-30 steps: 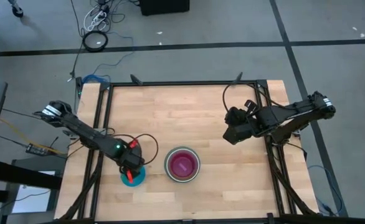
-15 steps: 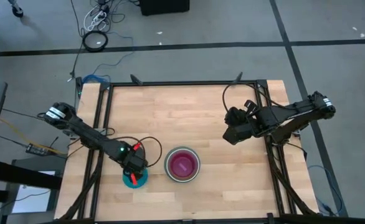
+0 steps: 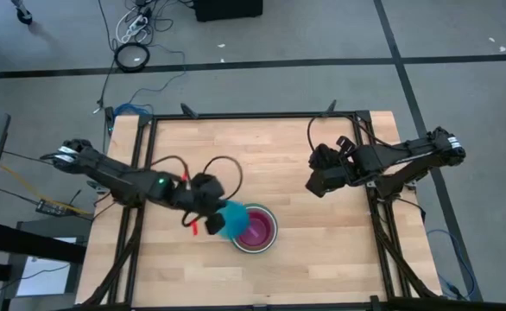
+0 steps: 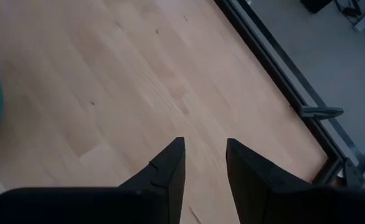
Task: Nest bowls inside each other
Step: Stack the blue bowl on top of the violet bowl
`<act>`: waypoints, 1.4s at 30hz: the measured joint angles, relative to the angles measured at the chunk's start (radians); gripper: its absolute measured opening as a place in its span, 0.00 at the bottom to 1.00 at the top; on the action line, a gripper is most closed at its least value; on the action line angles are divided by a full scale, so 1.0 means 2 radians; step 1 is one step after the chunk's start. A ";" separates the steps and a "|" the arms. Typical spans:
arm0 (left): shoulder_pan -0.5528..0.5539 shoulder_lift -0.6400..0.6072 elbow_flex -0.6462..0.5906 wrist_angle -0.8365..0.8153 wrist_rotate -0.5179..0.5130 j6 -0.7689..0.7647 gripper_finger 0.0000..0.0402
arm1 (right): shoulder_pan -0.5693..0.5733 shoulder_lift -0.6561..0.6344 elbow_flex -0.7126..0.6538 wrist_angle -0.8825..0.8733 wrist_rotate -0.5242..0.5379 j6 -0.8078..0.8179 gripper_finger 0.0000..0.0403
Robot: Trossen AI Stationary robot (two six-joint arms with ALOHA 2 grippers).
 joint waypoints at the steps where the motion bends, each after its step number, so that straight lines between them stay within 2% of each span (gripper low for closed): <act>1: 0.007 0.008 0.008 0.011 0.000 0.016 0.01 | -0.001 0.000 -0.001 0.005 0.000 -0.007 0.26; 7: 0.041 0.071 0.050 0.008 0.027 0.038 0.01 | -0.006 0.000 -0.004 0.015 -0.002 -0.019 0.25; 16: 0.052 0.130 0.061 0.016 0.095 0.018 0.01 | -0.005 0.000 -0.004 0.015 -0.002 -0.022 0.25; 25: 0.052 0.134 0.061 0.076 0.142 0.008 0.16 | -0.006 0.000 -0.004 0.015 -0.002 -0.022 0.25; 28: 0.052 0.134 0.061 0.071 0.156 0.001 0.19 | -0.006 0.000 -0.004 0.015 -0.002 -0.022 0.25; 39: 0.052 0.134 0.061 0.067 0.169 -0.021 0.21 | -0.006 0.000 -0.004 0.015 -0.002 -0.022 0.25; 42: 0.052 0.134 0.061 0.067 0.186 -0.027 0.21 | -0.006 0.000 -0.004 0.015 -0.002 -0.022 0.25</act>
